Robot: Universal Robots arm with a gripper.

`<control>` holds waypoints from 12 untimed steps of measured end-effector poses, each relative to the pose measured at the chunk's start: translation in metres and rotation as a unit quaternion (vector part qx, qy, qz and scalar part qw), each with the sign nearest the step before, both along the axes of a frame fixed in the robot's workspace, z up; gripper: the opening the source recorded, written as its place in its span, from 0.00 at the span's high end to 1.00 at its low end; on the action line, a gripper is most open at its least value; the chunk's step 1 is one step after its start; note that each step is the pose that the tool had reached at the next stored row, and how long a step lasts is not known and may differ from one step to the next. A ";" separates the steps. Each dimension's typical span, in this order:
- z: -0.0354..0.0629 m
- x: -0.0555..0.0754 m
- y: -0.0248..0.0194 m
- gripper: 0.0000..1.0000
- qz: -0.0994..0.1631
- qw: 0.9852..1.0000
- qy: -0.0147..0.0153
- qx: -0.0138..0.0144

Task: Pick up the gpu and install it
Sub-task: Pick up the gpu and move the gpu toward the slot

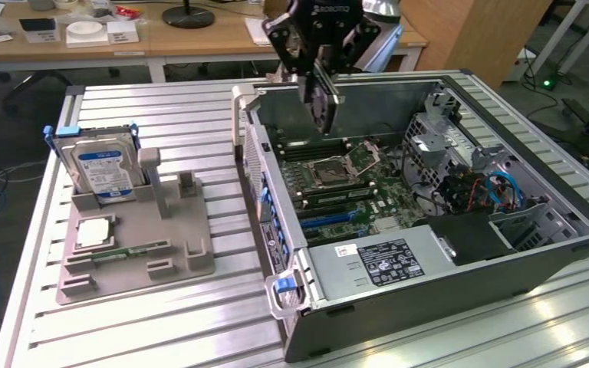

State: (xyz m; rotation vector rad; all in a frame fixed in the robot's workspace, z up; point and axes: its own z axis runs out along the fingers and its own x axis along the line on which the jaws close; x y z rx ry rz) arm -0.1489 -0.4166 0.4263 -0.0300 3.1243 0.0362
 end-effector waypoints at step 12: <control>-0.0038 0.054 0.0000 0.72 0.000 1.000 0.000 0.000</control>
